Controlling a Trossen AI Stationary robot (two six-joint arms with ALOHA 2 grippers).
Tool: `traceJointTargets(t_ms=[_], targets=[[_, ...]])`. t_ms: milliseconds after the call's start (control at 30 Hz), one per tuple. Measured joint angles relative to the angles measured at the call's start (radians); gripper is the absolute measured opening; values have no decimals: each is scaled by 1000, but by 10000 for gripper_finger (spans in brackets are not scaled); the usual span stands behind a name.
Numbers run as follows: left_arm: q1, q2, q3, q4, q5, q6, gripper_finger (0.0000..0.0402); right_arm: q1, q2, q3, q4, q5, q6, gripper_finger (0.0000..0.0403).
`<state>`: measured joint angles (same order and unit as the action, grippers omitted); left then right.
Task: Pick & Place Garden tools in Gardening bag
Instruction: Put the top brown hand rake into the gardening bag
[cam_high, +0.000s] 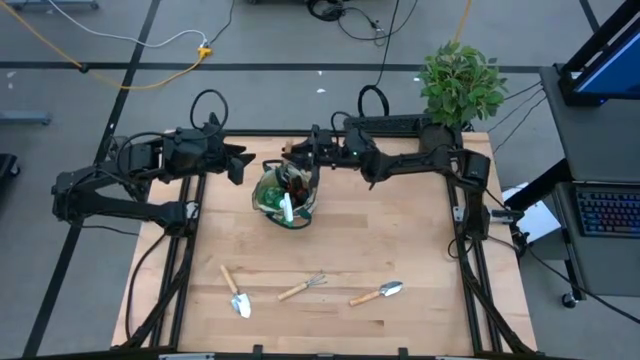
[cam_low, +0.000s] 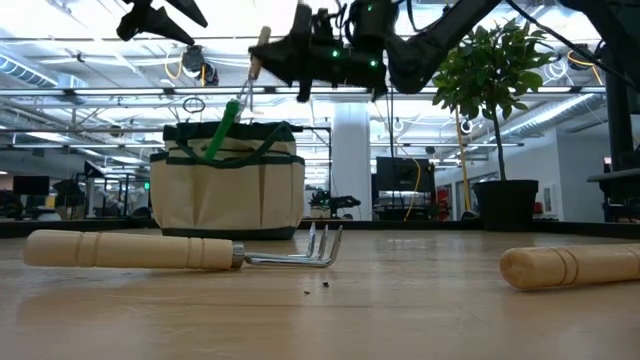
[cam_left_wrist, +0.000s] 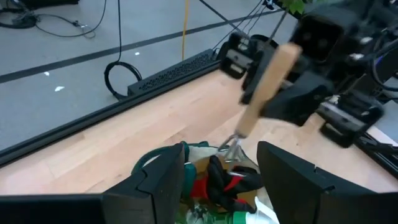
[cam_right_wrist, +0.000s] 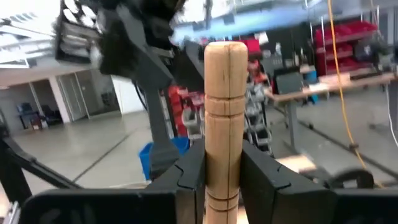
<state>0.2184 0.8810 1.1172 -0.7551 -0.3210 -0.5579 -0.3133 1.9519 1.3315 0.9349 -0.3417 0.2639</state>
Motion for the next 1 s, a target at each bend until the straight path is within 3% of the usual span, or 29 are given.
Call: traceJointTargets(t_ms=[567, 1000], targets=[[0, 0, 0, 2, -2, 6, 209, 0, 47, -1, -64, -1, -48, 62], [0, 0, 0, 4, -14, -1, 209, 14, 94, 1, -8, -8, -9, 62]])
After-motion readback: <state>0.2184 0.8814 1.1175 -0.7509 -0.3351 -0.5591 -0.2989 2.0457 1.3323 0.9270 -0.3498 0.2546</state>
